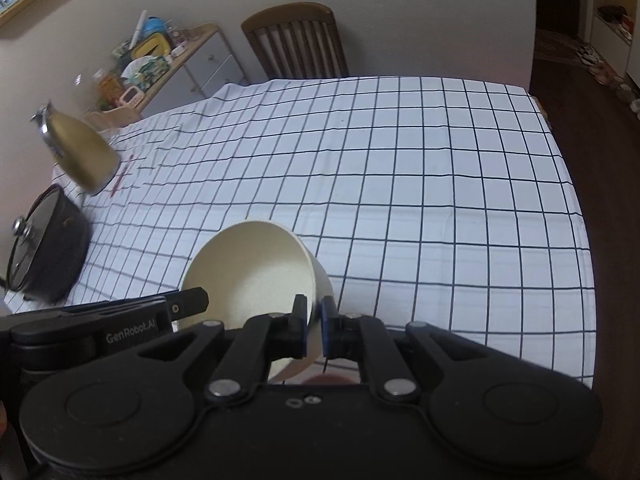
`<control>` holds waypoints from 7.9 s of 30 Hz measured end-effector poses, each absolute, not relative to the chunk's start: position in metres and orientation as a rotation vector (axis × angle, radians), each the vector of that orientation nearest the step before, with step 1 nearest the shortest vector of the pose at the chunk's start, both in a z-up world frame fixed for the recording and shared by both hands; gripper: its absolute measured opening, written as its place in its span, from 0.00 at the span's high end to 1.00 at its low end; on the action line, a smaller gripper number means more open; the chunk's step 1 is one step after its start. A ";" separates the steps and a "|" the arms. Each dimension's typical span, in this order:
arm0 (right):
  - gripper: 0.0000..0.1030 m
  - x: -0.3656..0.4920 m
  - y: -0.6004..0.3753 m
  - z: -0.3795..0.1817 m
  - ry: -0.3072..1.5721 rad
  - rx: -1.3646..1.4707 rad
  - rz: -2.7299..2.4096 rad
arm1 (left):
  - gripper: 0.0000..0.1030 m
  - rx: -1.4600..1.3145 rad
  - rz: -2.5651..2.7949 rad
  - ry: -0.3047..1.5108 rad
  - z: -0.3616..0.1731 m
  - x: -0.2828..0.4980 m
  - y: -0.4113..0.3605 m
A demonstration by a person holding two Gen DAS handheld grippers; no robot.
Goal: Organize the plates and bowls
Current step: 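Lift the cream bowl with both grippers and carry it toward the pink bowl, then lower the cream bowl onto the pink bowl and open both grippers, then move both grippers to the pink heart-shaped dish and close on its rim, then lift the heart dish with both grippers and lower it into the cream bowl, then open both grippers and release the heart dish inside the cream bowl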
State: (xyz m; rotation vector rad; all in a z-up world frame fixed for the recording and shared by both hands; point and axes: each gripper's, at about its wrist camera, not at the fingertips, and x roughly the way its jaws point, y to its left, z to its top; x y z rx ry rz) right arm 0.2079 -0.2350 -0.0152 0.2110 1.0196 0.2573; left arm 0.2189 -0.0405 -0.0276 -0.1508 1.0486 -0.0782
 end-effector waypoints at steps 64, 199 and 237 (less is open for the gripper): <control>0.92 0.111 -0.128 -0.043 1.177 0.030 0.515 | 0.92 -0.228 0.183 1.161 -0.062 0.085 0.059; 0.97 0.129 -0.108 -0.049 1.275 0.052 0.582 | 0.93 -0.241 0.004 1.243 -0.062 0.102 0.059; 0.65 0.111 -0.130 -0.002 1.126 0.018 0.660 | 0.91 -0.202 0.026 1.089 -0.019 0.071 0.040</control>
